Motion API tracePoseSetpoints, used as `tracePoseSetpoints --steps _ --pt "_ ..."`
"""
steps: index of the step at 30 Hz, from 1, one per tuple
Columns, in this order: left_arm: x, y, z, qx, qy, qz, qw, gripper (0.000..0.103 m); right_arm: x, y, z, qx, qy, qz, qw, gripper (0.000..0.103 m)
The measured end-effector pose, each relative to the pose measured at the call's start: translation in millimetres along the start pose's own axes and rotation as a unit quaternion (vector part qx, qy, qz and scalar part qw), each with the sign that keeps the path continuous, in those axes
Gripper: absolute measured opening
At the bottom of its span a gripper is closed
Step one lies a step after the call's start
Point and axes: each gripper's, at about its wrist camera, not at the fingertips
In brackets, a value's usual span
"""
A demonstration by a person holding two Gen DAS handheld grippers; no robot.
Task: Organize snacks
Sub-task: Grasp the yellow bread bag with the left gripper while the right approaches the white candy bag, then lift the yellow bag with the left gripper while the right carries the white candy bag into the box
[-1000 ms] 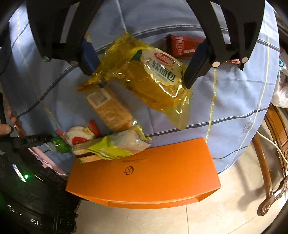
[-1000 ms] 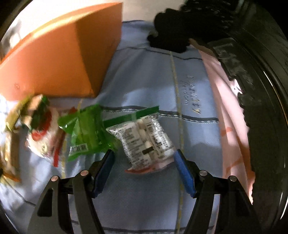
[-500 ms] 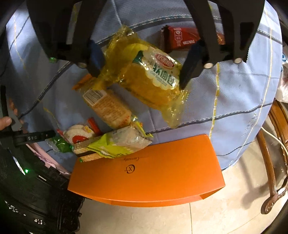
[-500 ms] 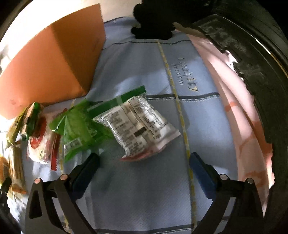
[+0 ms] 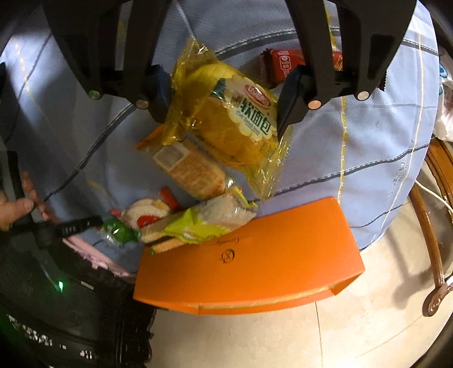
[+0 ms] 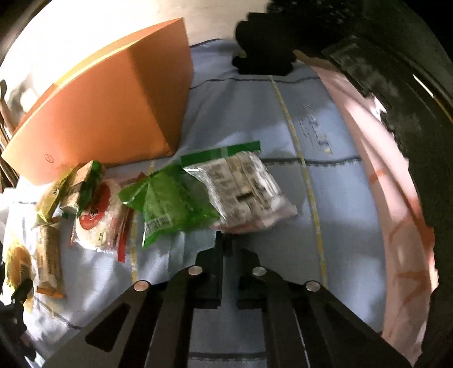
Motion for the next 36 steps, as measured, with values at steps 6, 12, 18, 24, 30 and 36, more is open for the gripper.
tracePoseSetpoints --steps 6,12,18,24,30,36 --pt "-6 9 0 0.005 0.016 0.012 0.9998 0.059 1 16 10 0.021 -0.030 -0.038 0.999 0.006" --pt "-8 13 3 -0.002 0.015 0.011 0.9998 0.059 -7 29 -25 0.057 0.030 -0.004 0.998 0.083" --pt "-9 16 6 -0.012 0.013 0.006 0.9998 0.060 -8 -8 -56 0.018 0.056 0.034 0.998 0.081" --pt "-17 14 10 -0.022 0.030 0.005 0.9993 0.060 -11 -29 -49 -0.027 0.081 0.031 0.996 0.049" --pt "-17 14 5 -0.015 0.034 0.008 0.9993 0.060 -29 -15 -44 -0.007 0.107 0.020 0.994 0.041" --pt "-17 29 -22 0.011 0.037 -0.003 0.9992 0.060 -32 35 -35 0.052 0.022 0.018 0.998 0.041"
Point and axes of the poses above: each gripper's, at about its wrist camera, not at the fingertips, and y roughly against the way its jaws point, x to its right, z to its underside, and after that the axes turned 1 degree about y, right-handed
